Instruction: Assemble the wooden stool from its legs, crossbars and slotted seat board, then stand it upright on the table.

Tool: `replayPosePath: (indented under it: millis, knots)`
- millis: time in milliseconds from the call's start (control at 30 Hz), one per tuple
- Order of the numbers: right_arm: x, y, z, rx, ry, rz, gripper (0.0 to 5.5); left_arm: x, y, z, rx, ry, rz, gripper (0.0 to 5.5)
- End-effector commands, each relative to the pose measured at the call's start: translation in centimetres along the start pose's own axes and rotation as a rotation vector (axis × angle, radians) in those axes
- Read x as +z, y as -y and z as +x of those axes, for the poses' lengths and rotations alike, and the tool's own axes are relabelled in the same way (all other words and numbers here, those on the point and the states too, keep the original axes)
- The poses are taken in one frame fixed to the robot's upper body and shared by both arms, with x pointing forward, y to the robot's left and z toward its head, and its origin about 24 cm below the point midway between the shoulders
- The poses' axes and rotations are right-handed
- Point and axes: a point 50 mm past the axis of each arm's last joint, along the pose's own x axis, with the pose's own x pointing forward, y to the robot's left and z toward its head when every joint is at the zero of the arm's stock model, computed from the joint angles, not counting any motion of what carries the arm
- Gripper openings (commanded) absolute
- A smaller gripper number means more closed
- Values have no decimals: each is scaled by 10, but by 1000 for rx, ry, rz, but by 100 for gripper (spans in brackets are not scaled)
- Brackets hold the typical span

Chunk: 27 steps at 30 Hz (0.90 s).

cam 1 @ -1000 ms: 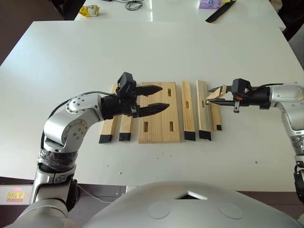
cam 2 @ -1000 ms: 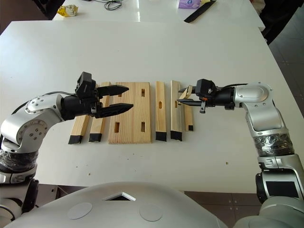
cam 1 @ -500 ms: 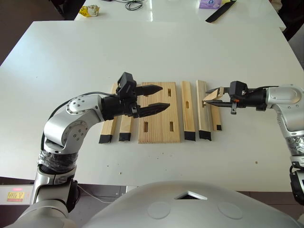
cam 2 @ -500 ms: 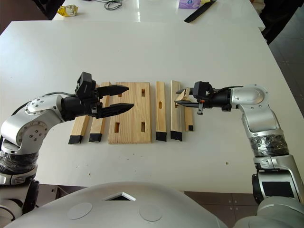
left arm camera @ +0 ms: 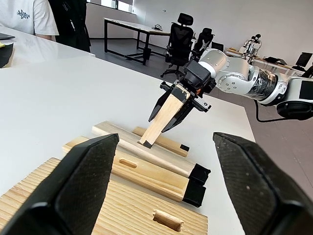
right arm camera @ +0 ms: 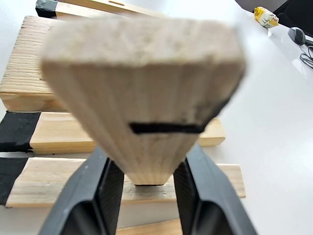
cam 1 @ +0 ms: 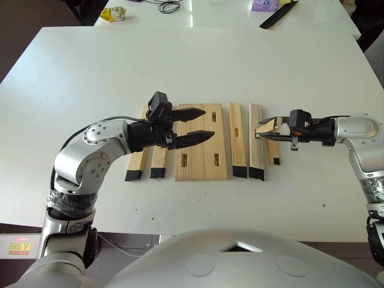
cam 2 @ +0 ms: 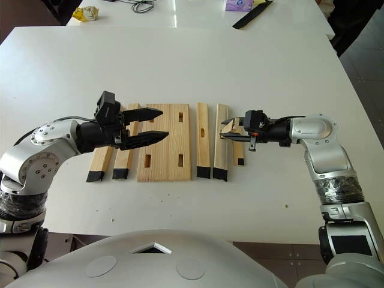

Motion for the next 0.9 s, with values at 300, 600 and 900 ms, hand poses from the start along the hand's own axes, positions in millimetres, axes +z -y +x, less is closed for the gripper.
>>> replayPosePath:
  millis: [300,600,900]
  knots:
    - [-20,3,2,70,-54,184,131,3,1,1,-26,-33,7,358]
    - [-39,-8,28,196,-140,201,131,2,2,5,-46,-44,2,358]
    - [-51,-11,34,216,-158,255,131,2,2,6,-58,-51,-1,358]
